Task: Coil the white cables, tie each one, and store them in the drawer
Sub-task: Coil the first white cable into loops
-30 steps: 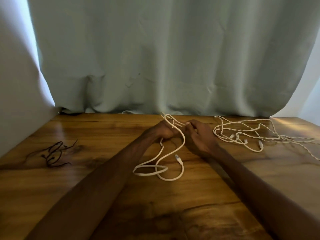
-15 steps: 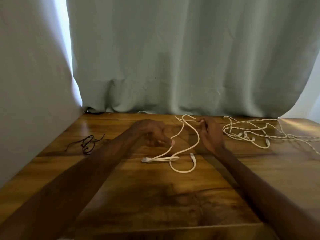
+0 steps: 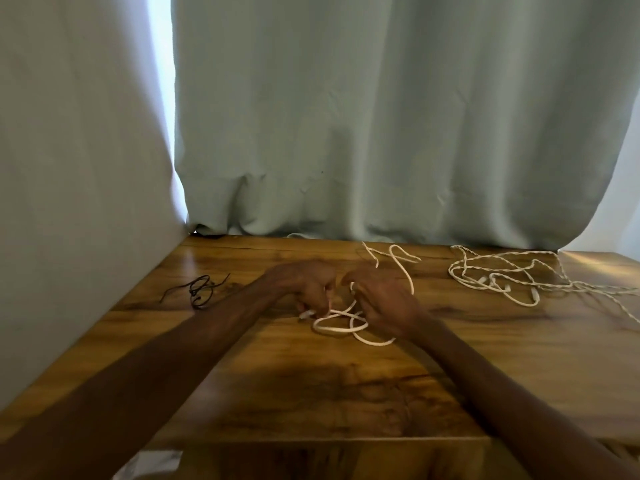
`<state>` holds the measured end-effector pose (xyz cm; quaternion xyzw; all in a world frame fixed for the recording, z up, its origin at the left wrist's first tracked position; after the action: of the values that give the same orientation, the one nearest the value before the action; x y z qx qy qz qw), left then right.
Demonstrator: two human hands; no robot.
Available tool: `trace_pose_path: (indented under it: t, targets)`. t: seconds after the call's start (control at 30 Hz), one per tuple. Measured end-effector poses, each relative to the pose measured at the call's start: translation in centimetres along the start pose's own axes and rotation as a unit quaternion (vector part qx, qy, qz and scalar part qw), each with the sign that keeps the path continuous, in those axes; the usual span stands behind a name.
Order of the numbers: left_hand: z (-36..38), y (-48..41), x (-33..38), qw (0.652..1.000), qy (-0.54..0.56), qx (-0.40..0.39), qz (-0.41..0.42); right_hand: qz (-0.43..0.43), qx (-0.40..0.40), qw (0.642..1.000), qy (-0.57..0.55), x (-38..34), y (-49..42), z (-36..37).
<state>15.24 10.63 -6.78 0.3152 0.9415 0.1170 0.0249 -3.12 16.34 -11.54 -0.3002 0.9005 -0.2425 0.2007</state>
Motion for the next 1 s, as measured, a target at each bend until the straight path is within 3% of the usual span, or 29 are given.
trace_pose_path:
  t: [0.07, 0.2, 0.27, 0.4, 0.43, 0.5, 0.57, 0.63, 0.7, 0.77, 0.9, 1.0]
  targets:
    - [-0.5, 0.4, 0.1, 0.999, 0.034, 0.039, -0.004, 0.053, -0.049, 0.997, -0.008, 1.0, -0.2, -0.3]
    - [-1.1, 0.1, -0.8, 0.974, 0.061, 0.218, -0.031, 0.111, -0.090, 0.988, -0.050, 3.1, -0.4, -1.0]
    - [-1.4, -0.5, -0.8, 0.953, 0.103, 0.280, -0.046, 0.160, -0.047, 0.981, -0.098, 3.7, -1.1, -1.3]
    - [-1.2, -2.4, -0.7, 0.924, 0.135, 0.351, -0.064, 0.212, 0.120, 0.952, -0.187, 3.1, -4.0, -2.3]
    - [-0.8, -2.9, -0.8, 0.923, 0.126, 0.357, -0.063, 0.252, 0.123, 0.919, -0.279, 3.0, -4.9, -2.3]
    - [0.7, -4.6, -1.5, 0.913, 0.092, 0.393, -0.060, 0.348, 0.077, 0.798, -0.486, 3.2, -6.5, -2.1]
    - [2.1, -6.0, -2.1, 0.899, 0.060, 0.430, -0.054, 0.388, 0.024, 0.697, -0.602, 3.2, -6.8, -2.1]
    - [3.0, -7.0, -2.1, 0.901, 0.075, 0.424, -0.061, 0.382, 0.012, 0.641, -0.666, 3.2, -6.5, -2.2]
    - [3.3, -7.6, -2.0, 0.904, 0.194, 0.376, -0.058, 0.381, 0.037, 0.591, -0.710, 3.8, -6.2, -2.0]
    - [3.1, -8.3, -1.9, 0.861, 0.411, 0.298, -0.021, 0.390, 0.064, 0.605, -0.691, 4.8, -5.7, -2.2]
    - [1.6, -7.2, -0.8, 0.766, 0.625, 0.140, 0.045, 0.422, 0.091, 0.769, -0.472, 6.1, -4.5, -2.6]
    - [1.6, -5.9, 0.1, 0.704, 0.702, 0.029, 0.102, 0.355, 0.116, 0.879, -0.296, 6.2, -4.3, -1.8]
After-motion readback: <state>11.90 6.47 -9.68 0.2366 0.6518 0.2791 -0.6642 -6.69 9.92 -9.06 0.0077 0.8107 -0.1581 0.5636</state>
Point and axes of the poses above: each hand's wrist, its own y-axis away from the middle knuckle, its own z-axis out of the palm, x = y × z, the point moved 1 cm from there along -y, towards the middle knuckle, and after that the axes turned 11 degrees about -y, right-handed, at the moved point
